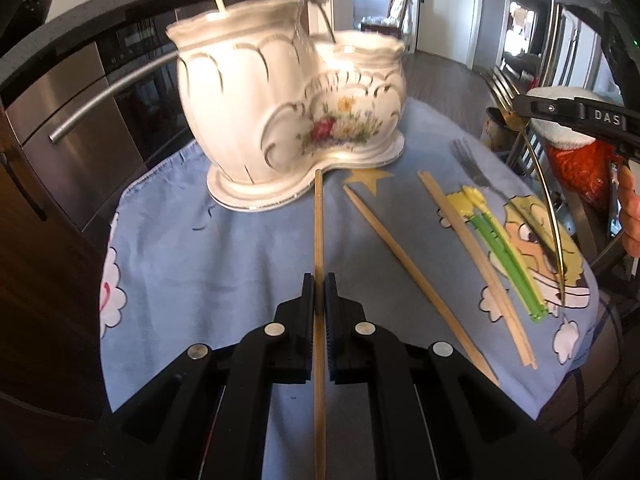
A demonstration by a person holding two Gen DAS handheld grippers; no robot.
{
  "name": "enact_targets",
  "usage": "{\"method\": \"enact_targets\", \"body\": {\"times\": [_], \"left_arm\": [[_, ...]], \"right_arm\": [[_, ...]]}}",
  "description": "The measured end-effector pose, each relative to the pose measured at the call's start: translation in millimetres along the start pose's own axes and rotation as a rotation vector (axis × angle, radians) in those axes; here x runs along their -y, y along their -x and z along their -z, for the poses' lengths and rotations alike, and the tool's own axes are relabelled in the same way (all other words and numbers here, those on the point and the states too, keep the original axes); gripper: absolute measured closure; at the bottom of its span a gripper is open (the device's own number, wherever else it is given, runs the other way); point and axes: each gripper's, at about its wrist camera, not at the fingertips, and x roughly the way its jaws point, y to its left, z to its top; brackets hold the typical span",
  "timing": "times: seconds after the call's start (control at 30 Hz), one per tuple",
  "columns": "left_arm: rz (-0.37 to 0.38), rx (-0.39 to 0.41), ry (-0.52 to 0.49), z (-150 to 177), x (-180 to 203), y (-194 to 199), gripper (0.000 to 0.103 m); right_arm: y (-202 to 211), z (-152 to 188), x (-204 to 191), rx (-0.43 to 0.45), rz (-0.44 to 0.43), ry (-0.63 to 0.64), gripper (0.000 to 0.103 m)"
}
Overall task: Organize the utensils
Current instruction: 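Lift the chopstick and gold fork and carry them over the holder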
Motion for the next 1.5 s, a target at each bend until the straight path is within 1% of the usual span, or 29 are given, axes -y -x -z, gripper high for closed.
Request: {"method": "enact_targets", "body": {"times": [0.17,0.3,0.43,0.57,0.73,0.83,1.03,1.13,1.33,1.5], "left_arm": [[0.021,0.105,-0.018,2.8,3.3,25.3,0.098],[0.036,0.157,-0.017,2.9,4.9,38.5,0.098],[0.041,0.221,-0.010,-0.6,4.9,50.7,0.098],[0.046,0.268,0.007,-2.9,4.2,61.4,0.098],[0.046,0.370,0.035,-10.1,-3.6,78.2,0.098],[0.038,0.442,0.052,-22.8,-11.0,88.4,0.098],[0.036,0.548,0.073,-58.1,-27.7,101.4,0.098],[0.061,0.590,0.089,-78.4,-36.3,102.8,0.098],[0.037,0.648,0.083,-116.0,-46.7,95.7,0.098],[0.037,0.676,0.106,-142.5,-54.9,84.0,0.098]], "right_arm": [[30.3,-1.1,-13.8,0.086,-0.036,0.040,0.100],[51.7,-5.2,-26.1,0.158,-0.056,0.072,0.100],[62.3,-14.2,-45.1,0.251,-0.031,0.133,0.100],[64.8,-25.7,-56.4,0.285,-0.039,0.151,0.100],[66.3,-41.3,-68.4,0.321,-0.058,0.169,0.100],[65.3,-53.3,-74.5,0.344,-0.072,0.167,0.100],[62.2,-82.5,-85.7,0.399,-0.085,0.170,0.100],[54.2,-99.0,-87.3,0.409,-0.097,0.150,0.100],[37.4,-122.7,-89.6,0.395,-0.106,0.139,0.100],[35.8,-137.1,-88.5,0.429,-0.112,0.132,0.100]]}}
